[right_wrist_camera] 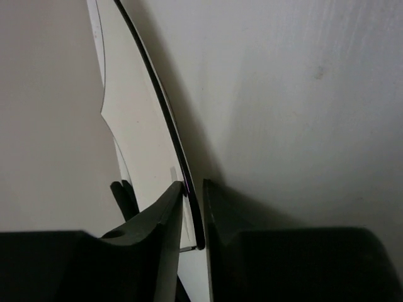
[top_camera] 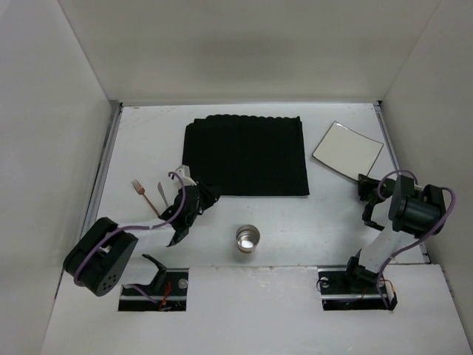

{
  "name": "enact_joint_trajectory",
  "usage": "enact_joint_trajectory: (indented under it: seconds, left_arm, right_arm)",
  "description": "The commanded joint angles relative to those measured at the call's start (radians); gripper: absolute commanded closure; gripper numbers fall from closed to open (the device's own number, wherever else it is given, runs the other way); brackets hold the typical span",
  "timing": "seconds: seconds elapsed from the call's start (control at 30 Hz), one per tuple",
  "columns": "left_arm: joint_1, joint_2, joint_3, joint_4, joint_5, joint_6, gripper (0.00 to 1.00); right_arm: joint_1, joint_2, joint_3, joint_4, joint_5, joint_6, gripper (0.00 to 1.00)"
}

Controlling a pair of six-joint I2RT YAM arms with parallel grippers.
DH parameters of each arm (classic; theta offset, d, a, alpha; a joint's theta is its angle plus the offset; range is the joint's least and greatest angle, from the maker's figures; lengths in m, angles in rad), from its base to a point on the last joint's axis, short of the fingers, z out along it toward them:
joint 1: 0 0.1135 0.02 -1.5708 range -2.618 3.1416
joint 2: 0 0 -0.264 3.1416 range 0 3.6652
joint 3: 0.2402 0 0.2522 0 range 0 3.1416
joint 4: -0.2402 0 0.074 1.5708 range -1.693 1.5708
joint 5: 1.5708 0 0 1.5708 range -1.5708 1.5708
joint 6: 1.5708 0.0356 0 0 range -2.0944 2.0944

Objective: Set the dinner table for one person

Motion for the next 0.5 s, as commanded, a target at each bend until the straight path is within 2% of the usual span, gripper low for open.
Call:
enact_joint_trajectory:
  seconds: [0.0,0.07,0.13,0.27,0.47]
  left_arm:
    - [0.018,-0.016,-0.015,0.064,-0.004,0.013,0.68]
    - [0.019,-0.016,-0.015,0.064,-0.004,0.014,0.68]
    - [0.015,-0.011,-0.013,0.064,-0.007,0.017,0.68]
    - [0.022,-0.019,-0.015,0.064,-0.009,0.02,0.68]
    - [0.042,-0.026,-0.019,0.064,-0.01,0.025,0.68]
  right_arm:
    - [0.009,0.048,-0.021,0.024,0.015,0.02,0.85]
    - [0.009,0.039,-0.027,0.029,0.005,0.014,0.96]
    - [0.009,0.01,-0.053,0.075,0.012,0.012,1.0]
    - [0.012,-0.069,-0.095,0.197,-0.02,0.026,1.0]
    - [0.024,-0.217,-0.106,0.262,-0.119,0.115,1.0]
